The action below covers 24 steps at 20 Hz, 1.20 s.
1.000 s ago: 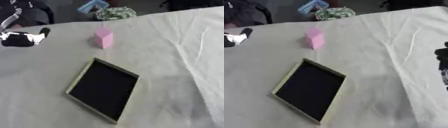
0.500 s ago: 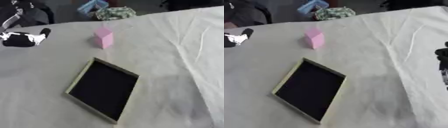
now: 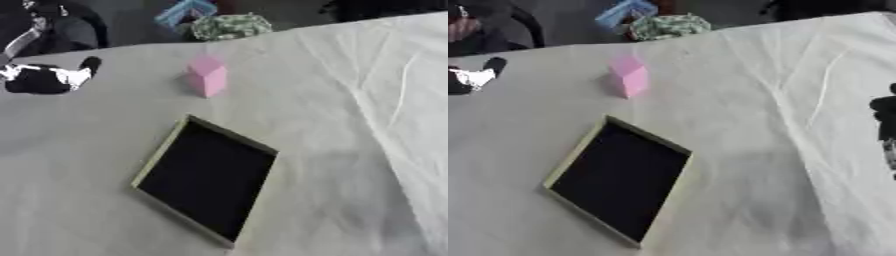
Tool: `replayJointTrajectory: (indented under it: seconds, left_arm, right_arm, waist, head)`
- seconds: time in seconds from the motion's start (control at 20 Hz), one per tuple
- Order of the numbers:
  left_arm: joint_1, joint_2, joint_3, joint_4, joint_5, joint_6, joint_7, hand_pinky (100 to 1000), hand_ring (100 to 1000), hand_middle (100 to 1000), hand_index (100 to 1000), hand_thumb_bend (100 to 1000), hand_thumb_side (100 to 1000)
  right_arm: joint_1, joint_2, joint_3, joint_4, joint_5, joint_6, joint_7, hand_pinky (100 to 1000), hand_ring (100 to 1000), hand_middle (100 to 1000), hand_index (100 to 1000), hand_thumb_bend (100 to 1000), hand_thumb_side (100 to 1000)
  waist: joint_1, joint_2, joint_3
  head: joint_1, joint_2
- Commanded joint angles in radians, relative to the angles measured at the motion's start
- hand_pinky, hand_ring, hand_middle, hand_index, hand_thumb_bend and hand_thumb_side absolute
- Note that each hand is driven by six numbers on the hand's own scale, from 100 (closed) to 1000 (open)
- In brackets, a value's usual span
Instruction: Pick up objects on the table and place them in the box.
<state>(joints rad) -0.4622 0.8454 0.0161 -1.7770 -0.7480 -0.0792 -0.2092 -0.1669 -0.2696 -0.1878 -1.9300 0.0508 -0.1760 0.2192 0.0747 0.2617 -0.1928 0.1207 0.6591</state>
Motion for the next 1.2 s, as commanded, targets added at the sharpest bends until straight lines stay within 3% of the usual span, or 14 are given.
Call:
replayJointTrajectory:
  seconds: [0.05, 0.35, 0.45, 0.7, 1.2]
  left_arm:
    - [-0.017, 0.031, 0.01, -0.01, -0.004, -0.002, 0.001, 838, 775, 764, 907, 276, 521]
    - [-0.054, 0.054, -0.011, -0.003, -0.011, -0.016, -0.026, 845, 785, 772, 907, 356, 522]
    - [-0.086, 0.077, -0.033, 0.014, -0.029, -0.031, -0.05, 865, 818, 810, 932, 513, 501]
    - [-0.189, 0.115, -0.1, 0.105, -0.078, -0.091, -0.126, 877, 833, 820, 934, 615, 481]
    - [-0.436, 0.022, -0.166, 0.347, -0.161, -0.187, -0.24, 868, 826, 801, 914, 694, 458]
  right_arm:
    - [-0.007, -0.012, -0.005, -0.016, -0.006, -0.002, 0.002, 823, 809, 708, 879, 100, 460]
    - [-0.006, -0.013, -0.002, -0.015, -0.005, -0.002, 0.005, 823, 808, 708, 879, 100, 464]
    - [-0.006, -0.014, 0.001, -0.015, -0.006, -0.002, 0.009, 823, 809, 708, 880, 100, 464]
    - [-0.005, -0.02, 0.007, -0.013, -0.008, -0.003, 0.016, 823, 809, 708, 880, 100, 465]
    - [-0.009, -0.034, 0.02, -0.012, -0.015, -0.005, 0.03, 823, 808, 707, 880, 100, 468]
  waist:
    - [-0.002, -0.019, -0.001]
    - [0.002, -0.021, -0.005]
    - [0.004, -0.023, -0.009]
    - [0.014, -0.029, -0.025]
    - [0.035, -0.029, -0.062]
  head:
    - [0.003, 0.004]
    - [0.005, 0.006]
    - [0.008, 0.008]
    - [0.016, 0.013]
    - [0.012, 0.005]
